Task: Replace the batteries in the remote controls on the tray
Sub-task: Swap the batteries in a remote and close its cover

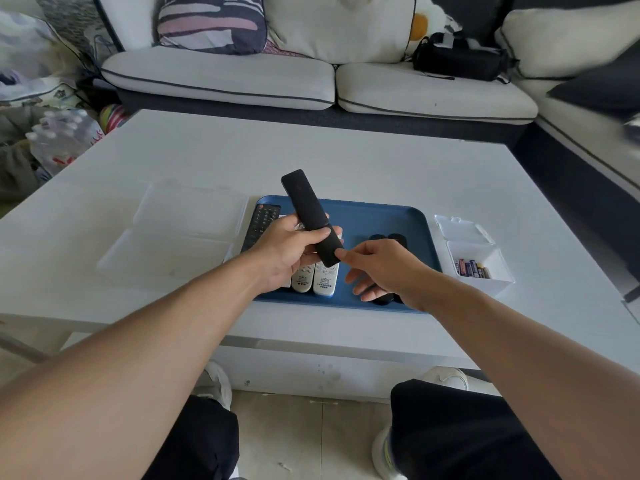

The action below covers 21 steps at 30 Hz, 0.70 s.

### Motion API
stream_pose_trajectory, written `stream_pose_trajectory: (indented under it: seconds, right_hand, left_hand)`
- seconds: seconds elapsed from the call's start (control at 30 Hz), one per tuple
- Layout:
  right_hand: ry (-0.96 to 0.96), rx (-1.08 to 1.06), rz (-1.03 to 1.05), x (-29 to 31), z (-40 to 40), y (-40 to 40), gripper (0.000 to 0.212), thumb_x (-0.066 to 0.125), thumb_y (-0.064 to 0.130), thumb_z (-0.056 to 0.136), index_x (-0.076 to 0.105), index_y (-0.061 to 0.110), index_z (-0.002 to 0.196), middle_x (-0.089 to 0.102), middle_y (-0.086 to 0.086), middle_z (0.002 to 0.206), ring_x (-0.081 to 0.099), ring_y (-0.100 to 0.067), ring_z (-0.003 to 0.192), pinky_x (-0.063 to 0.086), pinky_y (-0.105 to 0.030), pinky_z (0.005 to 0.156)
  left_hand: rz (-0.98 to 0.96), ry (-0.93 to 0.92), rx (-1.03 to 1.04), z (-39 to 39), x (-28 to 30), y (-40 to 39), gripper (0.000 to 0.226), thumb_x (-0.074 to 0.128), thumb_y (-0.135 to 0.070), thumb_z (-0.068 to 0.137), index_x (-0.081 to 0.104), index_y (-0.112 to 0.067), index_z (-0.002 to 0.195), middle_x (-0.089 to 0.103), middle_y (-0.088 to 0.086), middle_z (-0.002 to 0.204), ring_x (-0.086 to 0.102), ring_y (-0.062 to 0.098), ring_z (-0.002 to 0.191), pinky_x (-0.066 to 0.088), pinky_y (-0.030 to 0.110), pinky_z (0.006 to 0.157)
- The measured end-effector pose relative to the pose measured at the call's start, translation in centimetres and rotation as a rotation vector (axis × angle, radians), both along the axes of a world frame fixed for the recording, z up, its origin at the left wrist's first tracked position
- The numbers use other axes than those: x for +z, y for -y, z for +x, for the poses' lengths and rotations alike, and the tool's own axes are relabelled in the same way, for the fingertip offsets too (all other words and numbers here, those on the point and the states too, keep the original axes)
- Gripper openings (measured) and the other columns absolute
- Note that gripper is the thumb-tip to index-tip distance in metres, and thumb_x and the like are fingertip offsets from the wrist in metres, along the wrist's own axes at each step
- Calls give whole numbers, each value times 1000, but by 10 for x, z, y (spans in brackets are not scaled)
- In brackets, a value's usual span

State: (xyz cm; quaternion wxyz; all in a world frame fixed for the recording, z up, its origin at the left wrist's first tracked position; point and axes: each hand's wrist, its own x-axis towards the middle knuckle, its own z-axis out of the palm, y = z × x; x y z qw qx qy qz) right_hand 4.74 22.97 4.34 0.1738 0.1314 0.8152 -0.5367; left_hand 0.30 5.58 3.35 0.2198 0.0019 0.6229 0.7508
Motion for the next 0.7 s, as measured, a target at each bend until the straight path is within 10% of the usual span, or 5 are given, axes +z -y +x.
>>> stream_pose_trajectory:
  seconds: [0.23, 0.43, 0.7]
  right_hand:
    - [41, 20, -220, 2, 3, -3, 23, 68, 28, 95, 71, 12, 111, 73, -5, 92, 67, -16, 73, 59, -31, 70]
    - [59, 50, -210, 5, 4, -2, 22, 64, 27, 97, 70, 10, 111, 72, -8, 99, 68, -16, 76, 60, -31, 72]
    - [-24, -17, -258, 0, 7, 2, 22, 63, 28, 98, 71, 12, 112, 78, -2, 96, 76, -20, 89, 62, -30, 79]
  left_hand:
    - [18, 5, 30, 1, 4, 0, 24, 60, -2, 97, 57, -11, 120, 75, 7, 112, 74, 19, 97, 58, 23, 68]
    - [-89, -90, 240, -6, -2, 4, 128, 84, 6, 72, 3, -45, 156, 65, 0, 119, 69, 17, 106, 62, 36, 80]
    - [-33, -85, 286, -5, 2, 7, 103, 83, 11, 70, 33, -35, 147, 67, 13, 113, 72, 21, 97, 62, 43, 83]
